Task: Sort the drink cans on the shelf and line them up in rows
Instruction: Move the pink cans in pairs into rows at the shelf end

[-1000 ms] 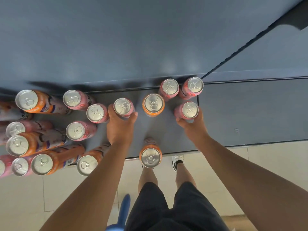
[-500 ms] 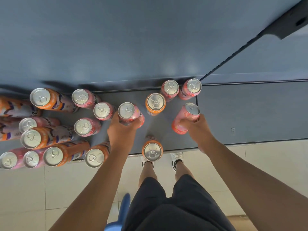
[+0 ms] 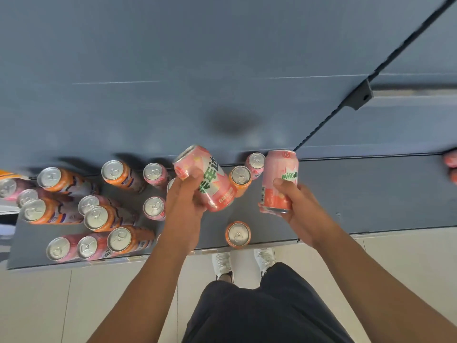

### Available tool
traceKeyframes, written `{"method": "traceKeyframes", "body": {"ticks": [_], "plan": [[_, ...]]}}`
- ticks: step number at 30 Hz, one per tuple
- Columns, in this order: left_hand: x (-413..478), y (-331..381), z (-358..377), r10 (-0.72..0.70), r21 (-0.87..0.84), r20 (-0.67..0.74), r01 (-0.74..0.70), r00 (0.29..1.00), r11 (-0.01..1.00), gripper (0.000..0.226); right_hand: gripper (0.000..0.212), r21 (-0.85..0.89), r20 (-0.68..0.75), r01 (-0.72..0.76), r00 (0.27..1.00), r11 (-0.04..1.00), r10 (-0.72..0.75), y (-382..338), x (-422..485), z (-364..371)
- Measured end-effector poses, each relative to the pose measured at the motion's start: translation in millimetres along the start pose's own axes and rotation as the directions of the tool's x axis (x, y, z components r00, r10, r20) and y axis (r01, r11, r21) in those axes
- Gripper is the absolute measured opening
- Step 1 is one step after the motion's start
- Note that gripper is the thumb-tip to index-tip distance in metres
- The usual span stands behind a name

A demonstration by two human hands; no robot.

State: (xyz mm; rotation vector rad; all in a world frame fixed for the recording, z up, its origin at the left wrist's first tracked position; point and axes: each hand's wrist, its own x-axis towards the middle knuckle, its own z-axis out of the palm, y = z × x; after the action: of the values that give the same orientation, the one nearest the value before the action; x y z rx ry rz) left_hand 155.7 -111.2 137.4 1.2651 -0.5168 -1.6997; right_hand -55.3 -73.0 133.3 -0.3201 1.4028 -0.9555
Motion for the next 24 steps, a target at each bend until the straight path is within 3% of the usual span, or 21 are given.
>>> {"method": "traceKeyframes", "body": {"ticks": [5,10,15,19,23,24], "plan": [[-18,26,17,-0.05,-0.134,0.074,0.059,0.996,0.989,0.048,0.062,0.11,0.119,0.058,0.99,0.992,-0.071,-22,-25,18],[-33,40,24,-0.004,-0.023,0.122,0.007,0.993,1.0,0.045,0.092,0.19,0.178,0.119,0.972,0.975,-0.154,-36,-44,22],[-42,48,35,0.03,0.085,0.216,-0.049,0.976,0.995,0.04,0.06,0.339,0.262,0.093,0.946,0.936,-0.189,-52,-57,15],[-48,50,49,0.019,0.146,0.278,-0.061,0.96,0.987,0.047,0.063,0.349,0.229,0.099,0.955,0.932,-0.187,-54,-65,9],[-53,50,68,-0.004,0.249,0.35,-0.089,0.937,0.964,0.053,0.086,0.348,0.222,0.174,0.939,0.921,-0.262,-51,-74,-2],[-55,50,73,0.001,0.272,0.368,-0.109,0.93,0.956,0.053,0.084,0.35,0.237,0.188,0.93,0.917,-0.282,-51,-76,-4]]}}
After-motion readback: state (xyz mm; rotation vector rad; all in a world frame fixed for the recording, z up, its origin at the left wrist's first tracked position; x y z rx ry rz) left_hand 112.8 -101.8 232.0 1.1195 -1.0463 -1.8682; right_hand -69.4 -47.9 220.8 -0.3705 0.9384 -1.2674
